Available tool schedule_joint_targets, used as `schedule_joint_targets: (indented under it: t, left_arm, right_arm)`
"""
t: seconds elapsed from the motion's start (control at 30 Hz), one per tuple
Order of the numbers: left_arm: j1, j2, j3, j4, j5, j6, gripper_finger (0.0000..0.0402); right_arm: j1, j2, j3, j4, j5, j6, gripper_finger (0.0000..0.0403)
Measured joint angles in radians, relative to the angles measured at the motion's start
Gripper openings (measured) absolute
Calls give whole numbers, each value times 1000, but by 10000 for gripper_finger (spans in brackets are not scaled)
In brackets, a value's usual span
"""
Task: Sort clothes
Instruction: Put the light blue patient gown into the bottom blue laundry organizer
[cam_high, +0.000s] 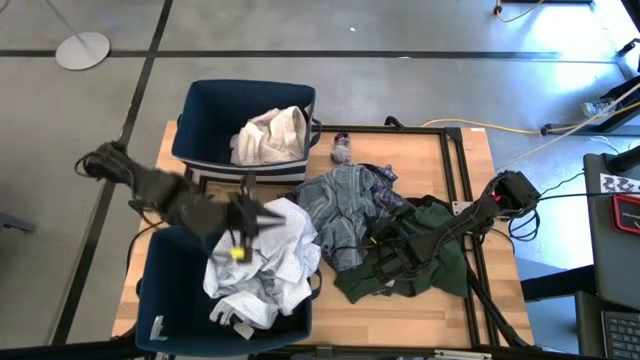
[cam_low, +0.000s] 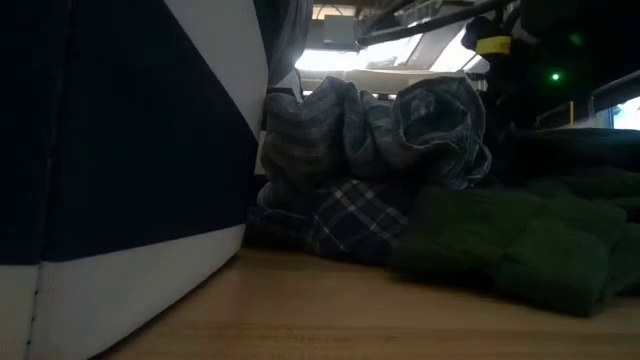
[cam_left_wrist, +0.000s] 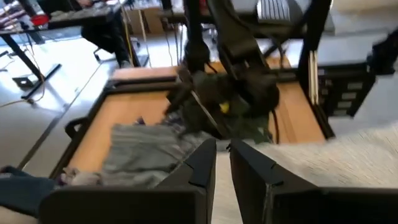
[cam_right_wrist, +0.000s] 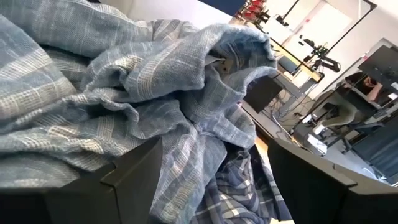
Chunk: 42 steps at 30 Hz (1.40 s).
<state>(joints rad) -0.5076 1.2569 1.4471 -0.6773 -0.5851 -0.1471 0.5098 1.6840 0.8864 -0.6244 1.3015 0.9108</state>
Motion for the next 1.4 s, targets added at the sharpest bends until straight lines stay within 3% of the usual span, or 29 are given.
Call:
schedule_joint_targets:
  t: [0.23,0.47,0.63,0.8,1.2,1.4]
  left_arm:
    - [-151,139,0,-51,-168,-43,40]
    - [-169,261,-1,-268,-182,-192,40]
    - [-173,329,-7,-432,-106,-320,40]
    - [-190,358,-104,-462,-94,-417,40]
    - [-195,356,-436,-187,180,-464,40]
    - [-191,352,-476,-214,276,-455,40]
  right_arm:
    - [0,0,0,25,-27,1,291]
    - [0,0,0,78,-37,-2,291]
    - [0,0,0,107,-77,-3,291]
    - [0,0,0,114,-110,-2,291]
    - [0,0,0,130,-90,-30,291]
    - [0,0,0,129,-82,-30,291]
